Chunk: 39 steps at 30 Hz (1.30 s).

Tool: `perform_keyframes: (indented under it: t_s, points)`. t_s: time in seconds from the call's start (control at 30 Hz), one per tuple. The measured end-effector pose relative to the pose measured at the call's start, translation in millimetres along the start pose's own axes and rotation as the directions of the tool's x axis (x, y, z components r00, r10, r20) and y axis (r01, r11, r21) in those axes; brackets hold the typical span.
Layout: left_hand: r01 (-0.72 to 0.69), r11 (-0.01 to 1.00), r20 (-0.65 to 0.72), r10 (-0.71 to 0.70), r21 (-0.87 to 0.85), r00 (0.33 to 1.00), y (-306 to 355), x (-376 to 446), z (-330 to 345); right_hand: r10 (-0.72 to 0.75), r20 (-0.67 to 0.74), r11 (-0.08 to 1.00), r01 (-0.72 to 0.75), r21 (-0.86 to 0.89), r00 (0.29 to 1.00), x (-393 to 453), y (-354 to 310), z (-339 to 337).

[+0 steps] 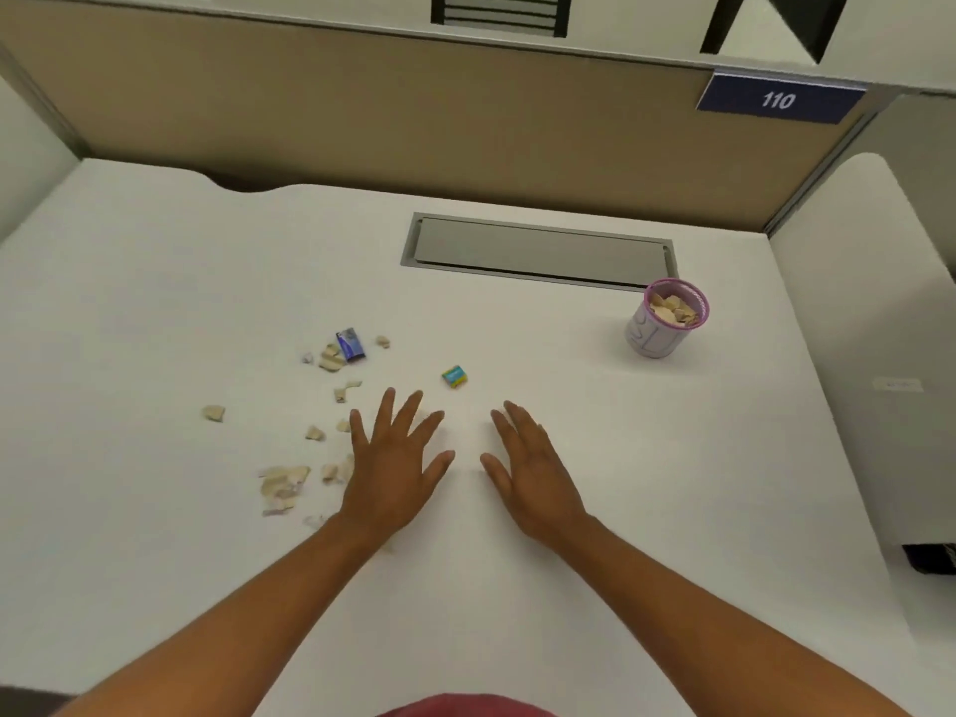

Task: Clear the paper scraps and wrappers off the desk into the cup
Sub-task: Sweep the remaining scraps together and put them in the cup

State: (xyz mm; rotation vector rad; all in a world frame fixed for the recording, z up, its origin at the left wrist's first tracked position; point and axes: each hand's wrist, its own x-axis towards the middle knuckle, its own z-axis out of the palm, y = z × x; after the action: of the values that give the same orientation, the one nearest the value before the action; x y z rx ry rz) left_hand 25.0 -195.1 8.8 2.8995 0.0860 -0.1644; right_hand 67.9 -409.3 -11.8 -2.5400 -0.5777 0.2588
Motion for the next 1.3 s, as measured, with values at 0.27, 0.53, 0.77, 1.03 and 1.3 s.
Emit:
perform_keyframes:
  t_s: [0.27,0.53,0.77,1.03,1.3]
  points:
    - [-0.073,0.984,0.057,0.083,-0.160,0.995,-61.3,-61.6,18.6,-0.083,0.092,0.996,0.086,-0.026,0.992,-25.4,-89.0,69.5]
    - [-0.234,0.955,-0.325,0.165,-0.184,0.931,-148.2,-17.4,-25.1,-0.052,-0.027,0.998,0.052,-0.020,0.998,81.8,-134.5,32.3]
    - [-0.204,0.974,0.008,0.205,-0.096,0.979,-206.4,60.1,-39.3,0.022,0.234,0.991,0.009,-0.131,0.972,167.0,-144.4,33.7]
    - [-0.344,0.935,0.052,0.349,-0.083,0.936,-201.7,60.6,-23.4,0.044,0.148,0.995,-0.030,-0.096,0.988,119.0,-146.9,80.1]
    - [-0.380,0.887,-0.058,0.378,-0.262,0.924,-199.0,-10.4,-16.3,-0.071,0.126,0.995,0.062,0.075,0.989,48.4,-169.9,91.5]
